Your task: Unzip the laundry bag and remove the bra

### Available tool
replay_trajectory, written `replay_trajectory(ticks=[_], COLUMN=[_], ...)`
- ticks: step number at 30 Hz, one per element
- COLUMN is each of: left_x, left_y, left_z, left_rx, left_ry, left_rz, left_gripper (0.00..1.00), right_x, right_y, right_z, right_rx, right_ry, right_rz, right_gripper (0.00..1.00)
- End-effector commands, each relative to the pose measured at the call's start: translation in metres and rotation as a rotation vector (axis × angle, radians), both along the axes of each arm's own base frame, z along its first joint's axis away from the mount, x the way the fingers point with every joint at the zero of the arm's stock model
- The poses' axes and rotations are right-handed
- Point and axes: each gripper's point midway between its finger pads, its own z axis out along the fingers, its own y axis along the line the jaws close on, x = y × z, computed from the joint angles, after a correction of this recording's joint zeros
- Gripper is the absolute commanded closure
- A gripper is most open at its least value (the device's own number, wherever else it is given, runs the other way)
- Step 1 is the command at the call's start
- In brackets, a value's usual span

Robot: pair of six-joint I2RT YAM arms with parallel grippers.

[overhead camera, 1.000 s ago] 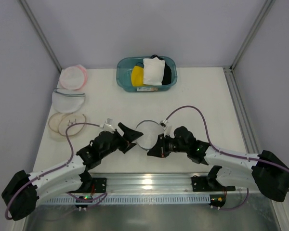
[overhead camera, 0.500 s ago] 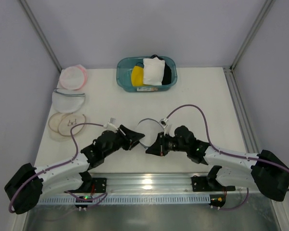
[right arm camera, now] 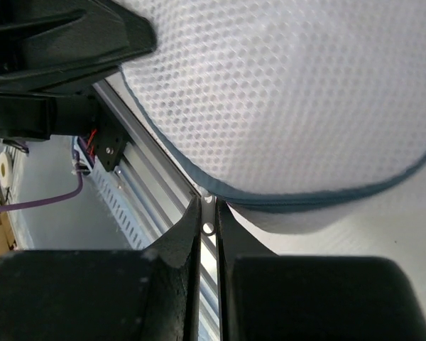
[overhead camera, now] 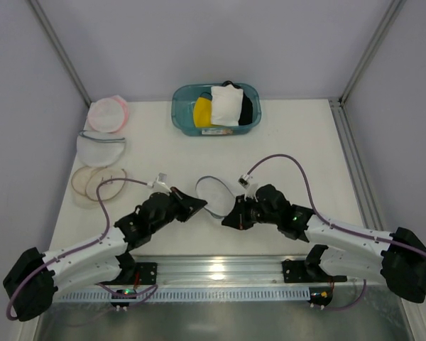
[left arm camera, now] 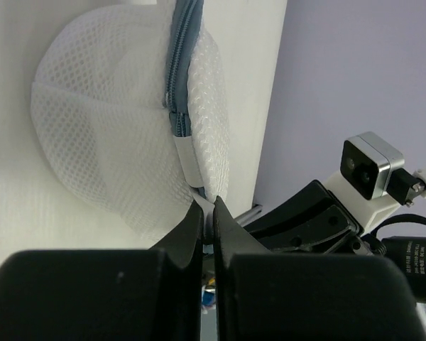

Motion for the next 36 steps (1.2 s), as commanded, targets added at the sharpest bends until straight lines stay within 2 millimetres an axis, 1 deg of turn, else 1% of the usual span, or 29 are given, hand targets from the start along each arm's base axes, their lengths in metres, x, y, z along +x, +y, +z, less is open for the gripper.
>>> replay_trajectory(ticks=[1, 3, 4, 5, 6, 7, 9, 10, 11, 12, 13, 14, 16, 17, 21, 24, 25, 26, 28, 29, 30, 31, 32, 33, 34, 36], left_x=[0.016, 0.013, 0.013, 0.013, 0.013, 0.013, 0.01, 0.009, 0.006, 0.004, 0.002, 0.0, -0.001, -0.002, 0.0, 0.007, 0.014, 0.018, 0.025, 0.037, 0.043, 0.044, 0.055, 0.061, 0.068, 0.077], left_y=[0.022, 0.031, 0.033, 0.037, 0.038, 0.04, 0.038, 0.037, 0.033, 0.034, 0.033, 0.032, 0.035, 0.036, 0.04, 0.04, 0.039, 0.036, 0.026, 0.019, 0.013, 0.004, -0.006, -0.013, -0.022, -0.034], left_z=[0.01, 0.005, 0.006, 0.004, 0.005, 0.004, 0.004, 0.003, 0.005, 0.0, -0.005, -0.008, -0.014, -0.015, -0.016, -0.014, -0.008, -0.01, -0.003, 0.003, 0.009, 0.014, 0.031, 0.023, 0.035, 0.039], left_rx=[0.122, 0.172, 0.194, 0.214, 0.224, 0.237, 0.267, 0.28, 0.296, 0.32, 0.343, 0.356, 0.398, 0.407, 0.446, 0.451, 0.436, 0.434, 0.404, 0.378, 0.355, 0.321, 0.279, 0.283, 0.256, 0.24], left_ry=[-0.092, -0.087, -0.099, -0.098, -0.103, -0.101, -0.11, -0.108, -0.122, -0.11, -0.096, -0.093, -0.091, -0.088, -0.115, -0.117, -0.134, -0.13, -0.168, -0.204, -0.23, -0.25, -0.308, -0.286, -0.308, -0.307], left_rz=[0.086, 0.093, 0.085, 0.082, 0.077, 0.07, 0.019, 0.0, -0.043, -0.063, -0.081, -0.1, -0.123, -0.127, -0.154, -0.17, -0.157, -0.164, -0.177, -0.162, -0.156, -0.187, -0.178, -0.192, -0.203, -0.213], left_gripper=[1.0, 1.0, 1.0, 1.0, 1.0, 1.0, 1.0, 1.0, 1.0, 1.0, 1.0, 1.0, 1.0, 1.0, 1.0, 1.0, 1.0, 1.0, 0.99, 0.87, 0.76, 0.62, 0.36, 0.26, 0.17, 0.13], right_x=[-0.006, -0.008, -0.01, -0.009, -0.01, -0.008, -0.004, 0.0, 0.003, 0.009, 0.011, 0.021, 0.025, 0.032, 0.04, 0.042, 0.042, 0.041, 0.041, 0.041, 0.04, 0.039, 0.038, 0.038, 0.037, 0.038], right_y=[-0.024, -0.03, -0.04, -0.044, -0.048, -0.058, -0.065, -0.072, -0.073, -0.078, -0.083, -0.086, -0.097, -0.1, -0.114, -0.115, -0.112, -0.111, -0.108, -0.105, -0.102, -0.1, -0.098, -0.097, -0.098, -0.098], right_z=[-0.016, -0.018, -0.027, -0.031, -0.036, -0.043, -0.049, -0.053, -0.051, -0.053, -0.055, -0.05, -0.054, -0.05, -0.048, -0.045, -0.042, -0.041, -0.039, -0.035, -0.033, -0.031, -0.028, -0.025, -0.024, -0.019], right_rx=[-0.156, -0.188, -0.248, -0.282, -0.314, -0.366, -0.415, -0.453, -0.463, -0.492, -0.523, -0.549, -0.618, -0.639, -0.716, -0.728, -0.712, -0.701, -0.678, -0.653, -0.631, -0.617, -0.597, -0.586, -0.582, -0.562], right_ry=[0.018, 0.028, 0.053, 0.067, 0.072, 0.078, 0.078, 0.069, 0.059, 0.043, 0.039, 0.008, 0.001, -0.024, -0.054, -0.068, -0.071, -0.074, -0.072, -0.08, -0.076, -0.076, -0.082, -0.082, -0.082, -0.091], right_rz=[-0.016, -0.018, -0.038, -0.049, -0.056, -0.082, -0.113, -0.145, -0.156, -0.184, -0.196, -0.234, -0.261, -0.292, -0.335, -0.332, -0.327, -0.32, -0.318, -0.314, -0.307, -0.299, -0.298, -0.301, -0.302, -0.309], right_gripper=[0.96, 0.96, 0.96, 0.96, 0.96, 0.96, 0.96, 0.96, 0.96, 0.96, 0.96, 0.96, 0.96, 0.96, 0.96, 0.96, 0.96, 0.96, 0.96, 0.96, 0.96, 0.96, 0.96, 0.96, 0.96, 0.96])
